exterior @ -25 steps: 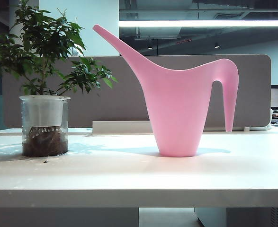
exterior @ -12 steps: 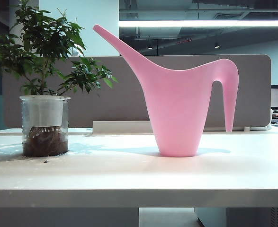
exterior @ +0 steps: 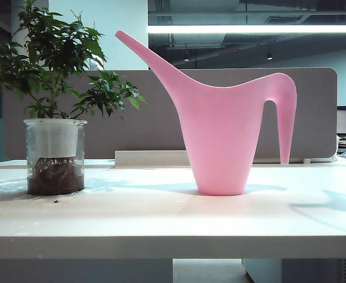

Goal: Pick up the watering can from the table, water the potted plant, and put the can back.

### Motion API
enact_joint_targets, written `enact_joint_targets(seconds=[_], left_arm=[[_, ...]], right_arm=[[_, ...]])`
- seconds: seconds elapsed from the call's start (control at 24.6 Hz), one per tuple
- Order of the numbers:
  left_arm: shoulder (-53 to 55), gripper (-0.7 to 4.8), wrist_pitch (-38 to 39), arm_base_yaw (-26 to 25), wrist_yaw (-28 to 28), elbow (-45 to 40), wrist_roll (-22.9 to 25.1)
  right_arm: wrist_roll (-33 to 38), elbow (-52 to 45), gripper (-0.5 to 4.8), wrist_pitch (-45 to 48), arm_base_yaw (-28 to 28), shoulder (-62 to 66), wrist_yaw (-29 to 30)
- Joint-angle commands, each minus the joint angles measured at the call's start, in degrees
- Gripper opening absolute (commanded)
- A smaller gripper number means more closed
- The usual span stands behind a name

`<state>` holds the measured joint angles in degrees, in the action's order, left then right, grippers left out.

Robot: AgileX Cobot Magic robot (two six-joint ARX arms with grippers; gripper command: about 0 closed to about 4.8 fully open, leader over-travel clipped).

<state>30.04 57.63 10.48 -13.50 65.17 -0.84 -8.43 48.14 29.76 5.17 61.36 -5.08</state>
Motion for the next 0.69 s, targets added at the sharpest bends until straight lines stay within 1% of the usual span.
enact_joint_targets(seconds=[0.04,0.16,0.2,0.24,0.28,0.37,0.49,0.61,0.69], left_arm=[[-0.07,-0.05,-1.09,0.0,-0.9,0.15,0.2],[-0.09,-0.05,-1.07,-0.02,-0.42,0.17,0.2],[-0.09,-0.05,-1.07,-0.02,-0.46,0.17,0.2],[-0.09,-0.05,-1.09,0.0,-0.68,0.17,0.2],[-0.07,-0.05,-1.09,-0.02,-0.81,0.15,0.2],[-0.11,-0.05,-1.07,0.0,-0.59,0.15,0.2],[-0.09,-0.05,-1.09,-0.02,-0.7,0.15,0.2],[-0.11,-0.05,-1.07,-0.02,-0.74,0.15,0.2],[-0.09,-0.05,-1.07,-0.02,-0.66,0.15,0.2]], right_arm=[[1.77,-7.34,0.14,2.82,0.07,-0.13,-1.84],[5.66,-16.7,0.15,7.69,0.96,-0.33,-1.86],[5.92,-19.23,0.23,9.64,1.51,-0.33,-2.1],[5.92,-24.0,0.26,13.97,2.78,-0.33,-3.56],[5.92,-26.38,0.26,15.47,3.52,-0.33,-4.31],[5.86,-30.29,0.26,15.69,4.7,0.0,-4.24],[5.86,-31.71,0.29,17.81,4.74,3.19,-4.52],[5.88,-31.69,0.99,23.96,4.72,8.07,-6.43],[6.08,-31.58,1.15,27.96,4.74,11.98,-6.34]])
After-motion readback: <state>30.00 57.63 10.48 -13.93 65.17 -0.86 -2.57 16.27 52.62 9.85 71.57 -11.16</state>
